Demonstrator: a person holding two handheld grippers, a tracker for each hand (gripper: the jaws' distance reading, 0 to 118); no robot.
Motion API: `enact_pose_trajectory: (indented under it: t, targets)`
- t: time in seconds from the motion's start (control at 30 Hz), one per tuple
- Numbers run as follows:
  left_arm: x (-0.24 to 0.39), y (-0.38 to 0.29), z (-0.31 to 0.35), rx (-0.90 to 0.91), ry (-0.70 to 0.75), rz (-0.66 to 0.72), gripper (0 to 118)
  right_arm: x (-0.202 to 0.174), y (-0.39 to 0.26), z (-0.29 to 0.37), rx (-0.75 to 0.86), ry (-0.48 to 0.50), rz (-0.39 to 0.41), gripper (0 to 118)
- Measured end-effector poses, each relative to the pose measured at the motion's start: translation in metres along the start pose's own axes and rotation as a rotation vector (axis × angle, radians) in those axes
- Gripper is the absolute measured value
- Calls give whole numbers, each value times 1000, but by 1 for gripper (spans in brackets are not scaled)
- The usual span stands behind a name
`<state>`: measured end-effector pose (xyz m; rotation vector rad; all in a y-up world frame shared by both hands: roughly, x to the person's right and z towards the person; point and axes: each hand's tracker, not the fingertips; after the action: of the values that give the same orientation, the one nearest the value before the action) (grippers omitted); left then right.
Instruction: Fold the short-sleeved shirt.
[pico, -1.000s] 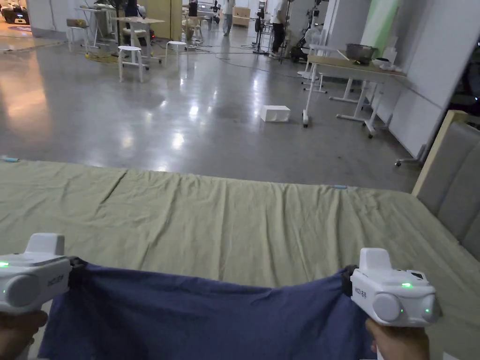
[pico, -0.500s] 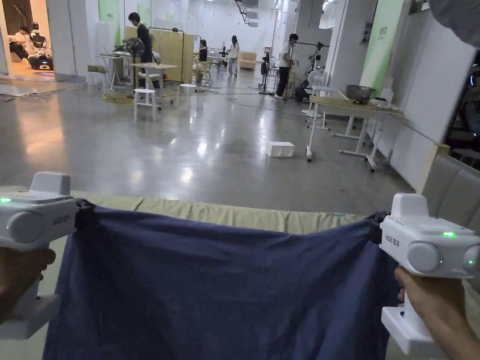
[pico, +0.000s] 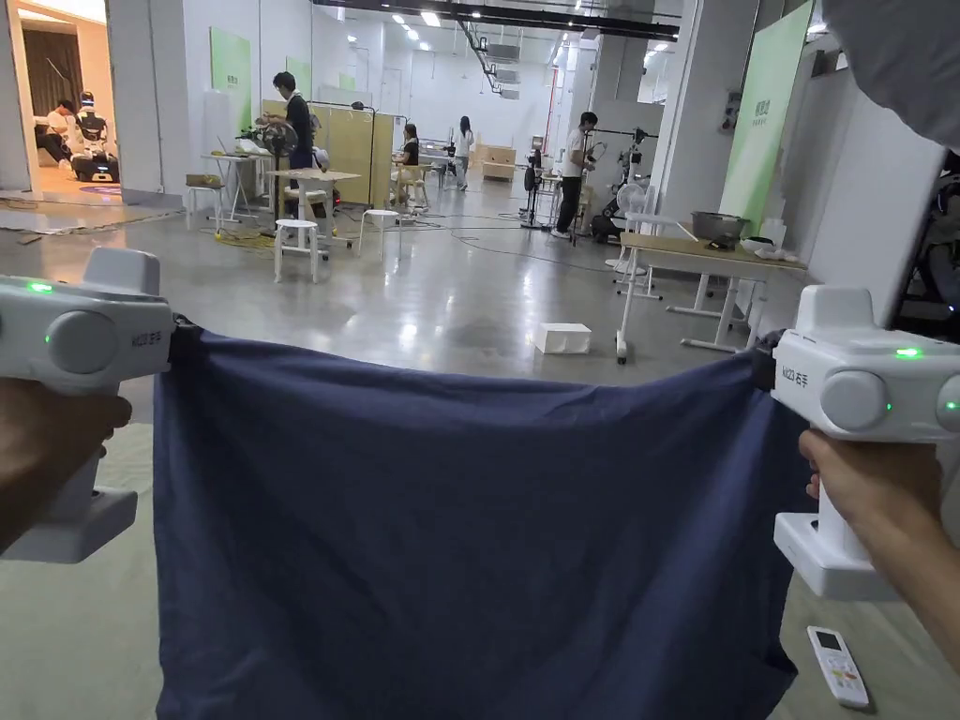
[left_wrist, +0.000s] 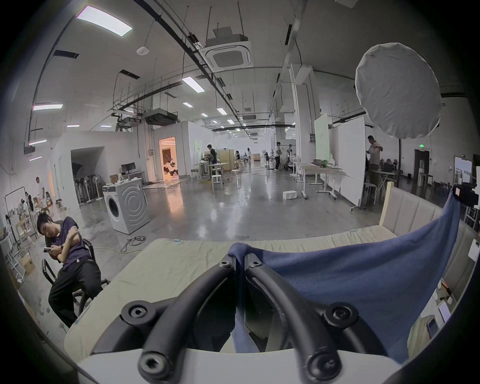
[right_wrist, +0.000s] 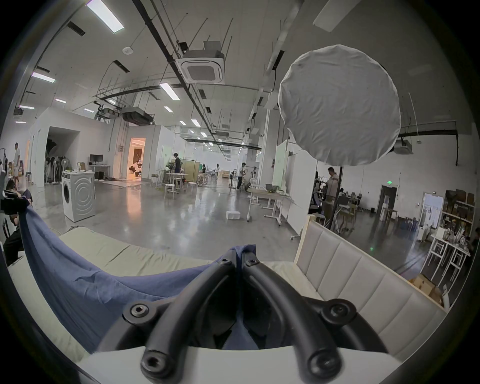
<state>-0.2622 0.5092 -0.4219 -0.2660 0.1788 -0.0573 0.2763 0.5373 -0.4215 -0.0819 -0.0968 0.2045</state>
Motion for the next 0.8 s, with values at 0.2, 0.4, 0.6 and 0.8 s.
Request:
enact_pose_trajectory:
  t: [0.2, 0.4, 0.6, 0.8]
  targets:
    - [-2, 33, -36, 15, 16, -12, 5, -5, 29, -38, 26, -28, 13, 3]
    - [1, 62, -74, 28, 43, -21, 5, -11, 50, -86, 48, -40, 46, 3]
    - [11, 99, -102, 62, 62, -28, 5, -13, 74, -125, 66, -63, 54, 3]
    - [14, 127, -115, 109, 73, -47, 5, -11, 89, -144, 104, -85, 49, 3]
